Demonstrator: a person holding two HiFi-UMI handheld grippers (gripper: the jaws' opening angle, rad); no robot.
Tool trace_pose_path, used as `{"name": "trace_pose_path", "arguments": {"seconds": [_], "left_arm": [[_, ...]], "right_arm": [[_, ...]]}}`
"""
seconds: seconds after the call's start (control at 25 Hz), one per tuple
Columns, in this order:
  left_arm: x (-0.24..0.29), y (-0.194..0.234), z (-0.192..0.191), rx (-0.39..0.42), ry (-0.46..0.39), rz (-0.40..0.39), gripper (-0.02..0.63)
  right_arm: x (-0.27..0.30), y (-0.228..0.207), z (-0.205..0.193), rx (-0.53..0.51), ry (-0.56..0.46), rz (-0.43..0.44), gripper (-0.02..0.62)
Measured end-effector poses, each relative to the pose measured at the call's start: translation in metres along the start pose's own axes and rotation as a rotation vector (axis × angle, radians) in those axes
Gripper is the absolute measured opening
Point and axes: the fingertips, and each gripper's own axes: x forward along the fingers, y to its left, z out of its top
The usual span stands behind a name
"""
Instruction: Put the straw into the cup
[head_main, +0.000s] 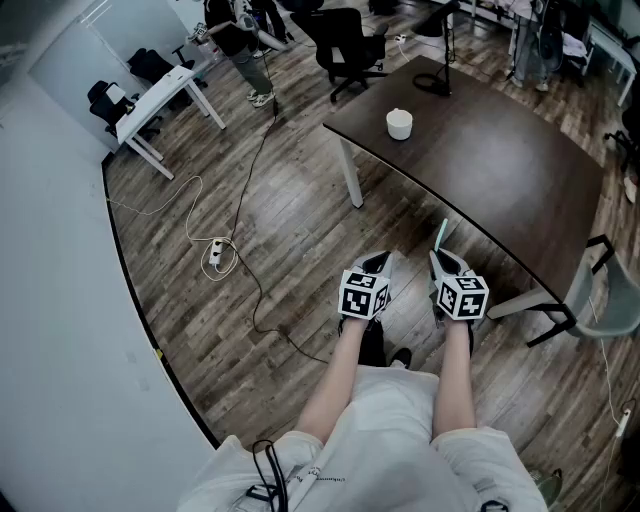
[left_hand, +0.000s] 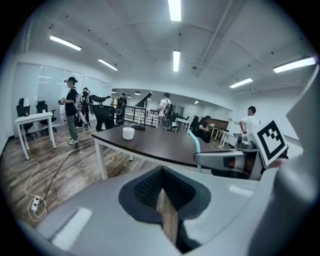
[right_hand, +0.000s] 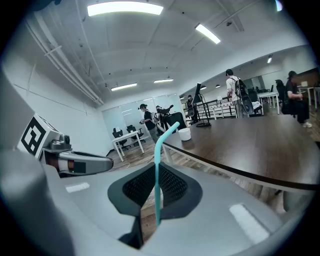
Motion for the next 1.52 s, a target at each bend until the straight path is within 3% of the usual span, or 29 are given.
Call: {"name": "trace_pose_path", "arguments": {"seconds": [0.48,0.68,0.88,1.52], "left_arm": [[-0.001,0.005,-0.006,-0.015,0.012,0.008,0.0],[0.011,0.003,-0.005,-0.009,0.029,-0.008,0.0],[0.024,0.007,-0.002,-0.012,0.042,-0.018,0.0],[0.085,0.078,0.042,-0.047,0.063,0.011,0.0]], "right_arm": [[0.001,0.003,-0.009,0.01,0.008,0.015,0.046],[0.005,-0.008,-0.01,-0.043,0.044,-0.029,0.048],[0.013,-0.018,-0.009,0.003,0.045,-0.025,0.048],[0.095,-0.049,0.033,0.015,0.075,-0.007,0.048]]}}
